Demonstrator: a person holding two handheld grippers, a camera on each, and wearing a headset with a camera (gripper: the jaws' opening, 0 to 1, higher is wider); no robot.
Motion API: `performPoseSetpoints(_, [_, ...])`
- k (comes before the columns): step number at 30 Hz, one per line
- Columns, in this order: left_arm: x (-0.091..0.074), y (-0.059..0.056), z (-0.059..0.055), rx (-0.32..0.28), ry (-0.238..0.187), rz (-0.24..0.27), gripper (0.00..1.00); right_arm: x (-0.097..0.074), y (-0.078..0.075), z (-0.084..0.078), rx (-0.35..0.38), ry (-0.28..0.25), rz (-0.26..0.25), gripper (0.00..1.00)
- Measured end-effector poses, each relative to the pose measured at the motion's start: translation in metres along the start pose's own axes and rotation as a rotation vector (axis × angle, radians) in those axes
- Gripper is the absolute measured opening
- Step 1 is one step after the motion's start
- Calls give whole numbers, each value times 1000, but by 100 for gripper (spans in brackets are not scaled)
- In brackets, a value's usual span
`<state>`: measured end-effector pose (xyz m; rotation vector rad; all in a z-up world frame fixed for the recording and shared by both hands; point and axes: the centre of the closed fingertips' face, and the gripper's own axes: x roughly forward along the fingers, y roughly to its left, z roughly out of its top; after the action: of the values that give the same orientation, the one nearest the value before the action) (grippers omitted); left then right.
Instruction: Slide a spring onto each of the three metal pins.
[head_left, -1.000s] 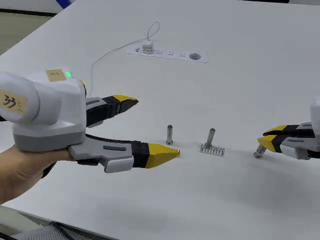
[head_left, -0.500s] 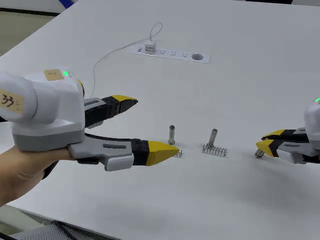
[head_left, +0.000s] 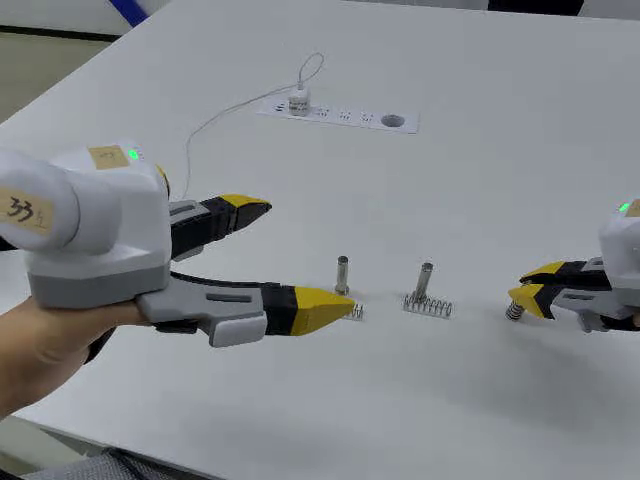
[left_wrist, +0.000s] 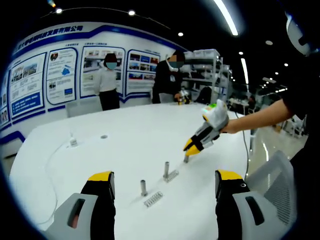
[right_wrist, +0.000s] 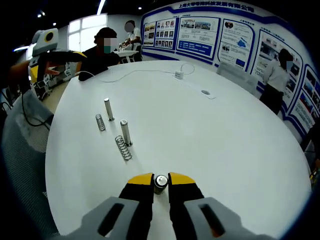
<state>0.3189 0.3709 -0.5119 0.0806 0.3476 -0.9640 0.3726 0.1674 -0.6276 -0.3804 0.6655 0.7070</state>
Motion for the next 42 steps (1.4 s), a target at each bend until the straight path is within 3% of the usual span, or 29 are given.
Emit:
performPoseSetpoints(11, [-3,-4,2,14,3,-3,85,-12,-1,12,18,-41,-8,16])
performPoseSetpoints(21, [-6,0,1,13,1,13,87,-22,15,44,-16,-119,14,17])
performPoseSetpoints(24, [-8,1,-1,14,5,17,88,-18,25,51,-31,-139,39,17])
performPoseSetpoints(31, [-14,9,-5,-2,4,45,91,-1,48,54,-65,-122,98,17])
performPoseSetpoints(42, [-22,20,-12,-7,13,98,99,32,64,37,-114,-41,157,17])
